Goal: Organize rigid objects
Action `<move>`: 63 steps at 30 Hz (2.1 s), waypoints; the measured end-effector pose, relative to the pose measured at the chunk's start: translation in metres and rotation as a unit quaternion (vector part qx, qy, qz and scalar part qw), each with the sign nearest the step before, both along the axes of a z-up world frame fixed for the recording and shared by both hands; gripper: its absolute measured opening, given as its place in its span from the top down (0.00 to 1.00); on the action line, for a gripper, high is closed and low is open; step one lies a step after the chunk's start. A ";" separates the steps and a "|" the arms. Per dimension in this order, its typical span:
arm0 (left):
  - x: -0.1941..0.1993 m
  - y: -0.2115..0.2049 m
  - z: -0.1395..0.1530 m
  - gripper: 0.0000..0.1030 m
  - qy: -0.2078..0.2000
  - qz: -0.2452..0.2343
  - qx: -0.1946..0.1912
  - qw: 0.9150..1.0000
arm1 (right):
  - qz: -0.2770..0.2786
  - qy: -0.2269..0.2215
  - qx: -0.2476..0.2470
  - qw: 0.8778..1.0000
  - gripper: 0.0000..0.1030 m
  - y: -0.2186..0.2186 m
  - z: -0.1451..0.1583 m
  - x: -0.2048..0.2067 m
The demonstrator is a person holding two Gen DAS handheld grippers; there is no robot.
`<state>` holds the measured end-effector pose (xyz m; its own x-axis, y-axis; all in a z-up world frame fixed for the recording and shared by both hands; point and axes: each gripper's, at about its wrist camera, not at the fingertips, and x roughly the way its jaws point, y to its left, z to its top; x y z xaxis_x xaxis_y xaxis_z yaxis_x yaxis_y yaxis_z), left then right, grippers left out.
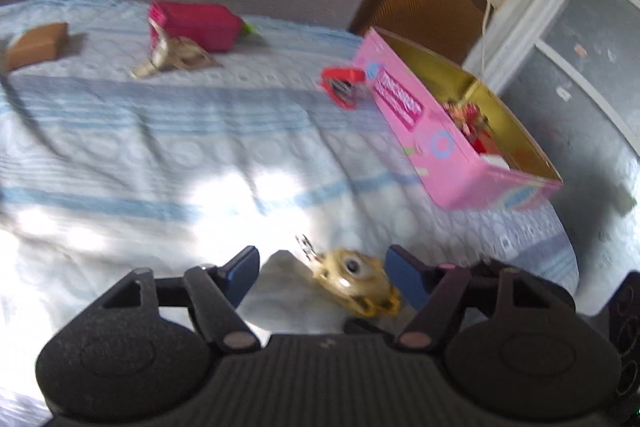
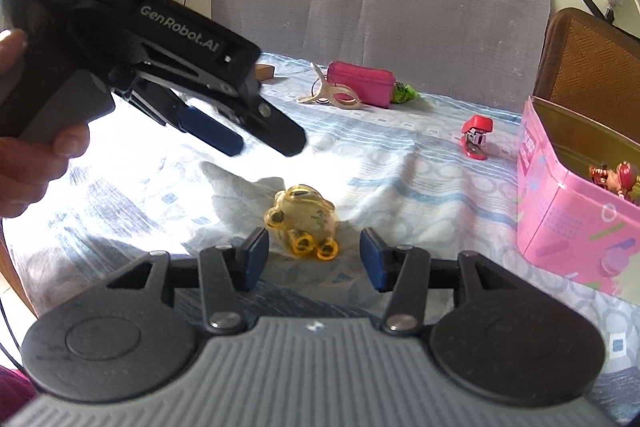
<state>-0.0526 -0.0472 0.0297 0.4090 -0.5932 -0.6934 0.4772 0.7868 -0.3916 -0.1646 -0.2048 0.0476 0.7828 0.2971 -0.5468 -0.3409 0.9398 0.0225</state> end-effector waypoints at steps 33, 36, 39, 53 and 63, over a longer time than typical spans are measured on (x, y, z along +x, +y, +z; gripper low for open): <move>0.036 -0.213 0.077 0.48 -0.111 -0.114 -0.024 0.987 | -0.172 -0.128 -0.030 0.976 0.64 -0.129 0.047 0.026; 0.040 -0.232 0.070 0.48 -0.104 -0.122 -0.019 0.987 | -0.187 -0.119 -0.032 0.975 0.64 -0.143 0.037 0.031; 0.047 -0.243 0.063 0.48 -0.093 -0.125 -0.014 0.988 | -0.197 -0.111 -0.029 0.974 0.64 -0.153 0.032 0.032; 0.039 -0.209 0.067 0.32 -0.116 -0.112 -0.033 0.986 | -0.252 -0.099 -0.007 0.963 0.47 -0.161 0.026 0.028; 0.037 -0.094 0.059 0.30 -0.149 -0.014 -0.011 0.989 | -0.237 -0.134 0.018 0.962 0.36 -0.132 0.042 0.011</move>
<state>-0.0161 -0.1412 0.0890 0.5774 -0.6200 -0.5312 0.5950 0.7651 -0.2462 -0.1533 -0.3368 0.0894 0.9463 -0.1128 -0.3030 0.1271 0.9915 0.0280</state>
